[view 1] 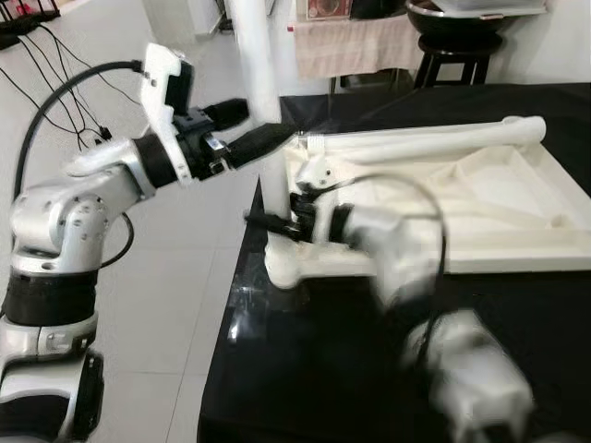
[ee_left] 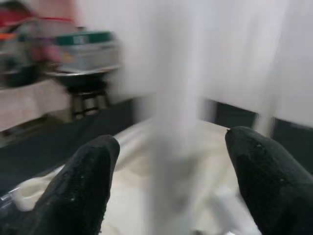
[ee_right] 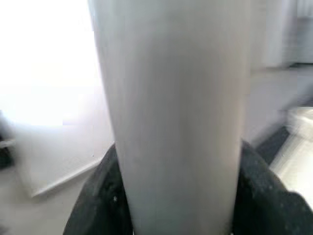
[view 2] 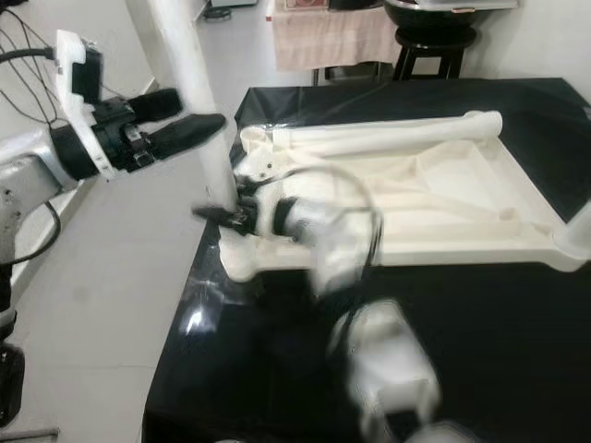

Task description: Building children table

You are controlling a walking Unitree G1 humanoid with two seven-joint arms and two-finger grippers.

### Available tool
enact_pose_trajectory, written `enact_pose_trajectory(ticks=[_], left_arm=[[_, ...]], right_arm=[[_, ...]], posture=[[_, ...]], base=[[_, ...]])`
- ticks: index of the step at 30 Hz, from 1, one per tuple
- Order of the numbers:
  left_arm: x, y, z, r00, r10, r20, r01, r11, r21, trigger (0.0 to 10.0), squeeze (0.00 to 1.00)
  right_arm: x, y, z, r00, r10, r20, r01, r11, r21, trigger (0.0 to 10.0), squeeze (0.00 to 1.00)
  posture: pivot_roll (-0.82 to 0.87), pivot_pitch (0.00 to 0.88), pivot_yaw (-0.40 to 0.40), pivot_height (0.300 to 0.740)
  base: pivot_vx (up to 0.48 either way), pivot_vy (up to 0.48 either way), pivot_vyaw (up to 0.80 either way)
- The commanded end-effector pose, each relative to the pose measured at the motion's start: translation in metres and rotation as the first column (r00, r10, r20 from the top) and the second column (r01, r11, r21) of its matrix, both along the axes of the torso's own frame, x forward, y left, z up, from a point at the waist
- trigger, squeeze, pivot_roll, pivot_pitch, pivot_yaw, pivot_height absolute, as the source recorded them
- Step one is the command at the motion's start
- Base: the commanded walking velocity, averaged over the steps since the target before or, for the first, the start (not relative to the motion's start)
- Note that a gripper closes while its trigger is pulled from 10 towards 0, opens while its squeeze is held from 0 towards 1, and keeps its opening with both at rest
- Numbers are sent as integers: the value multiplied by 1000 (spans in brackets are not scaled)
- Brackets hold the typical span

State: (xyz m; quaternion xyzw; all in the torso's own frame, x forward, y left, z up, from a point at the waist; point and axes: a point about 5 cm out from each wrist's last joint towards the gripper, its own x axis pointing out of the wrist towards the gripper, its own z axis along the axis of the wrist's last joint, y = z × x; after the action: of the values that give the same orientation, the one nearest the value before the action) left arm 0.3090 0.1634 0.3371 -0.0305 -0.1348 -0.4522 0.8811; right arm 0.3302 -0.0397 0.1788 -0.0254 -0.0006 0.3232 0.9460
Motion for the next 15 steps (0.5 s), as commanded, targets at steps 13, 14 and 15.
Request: enact_pose_trajectory(ticks=[13, 14, 15], left_arm=[[-30, 22, -57, 988, 85, -130, -83, 996, 27, 10000, 0], [-30, 22, -57, 988, 85, -130, -83, 996, 27, 10000, 0], [-35, 24, -64, 985, 89, -147, -86, 996, 28, 10000, 0]], right_arm=[[1, 5, -42, 980, -150, -129, 149, 989, -14, 0, 0], [1, 5, -42, 980, -150, -129, 149, 989, -14, 0, 0], [-1, 6, -41, 981, -142, -132, 143, 990, -1, 0, 0]], posture=[[28, 78, 65, 740], [28, 78, 65, 740], [26, 79, 67, 740]], base=[[0, 0, 0], [0, 0, 0], [0, 0, 0]])
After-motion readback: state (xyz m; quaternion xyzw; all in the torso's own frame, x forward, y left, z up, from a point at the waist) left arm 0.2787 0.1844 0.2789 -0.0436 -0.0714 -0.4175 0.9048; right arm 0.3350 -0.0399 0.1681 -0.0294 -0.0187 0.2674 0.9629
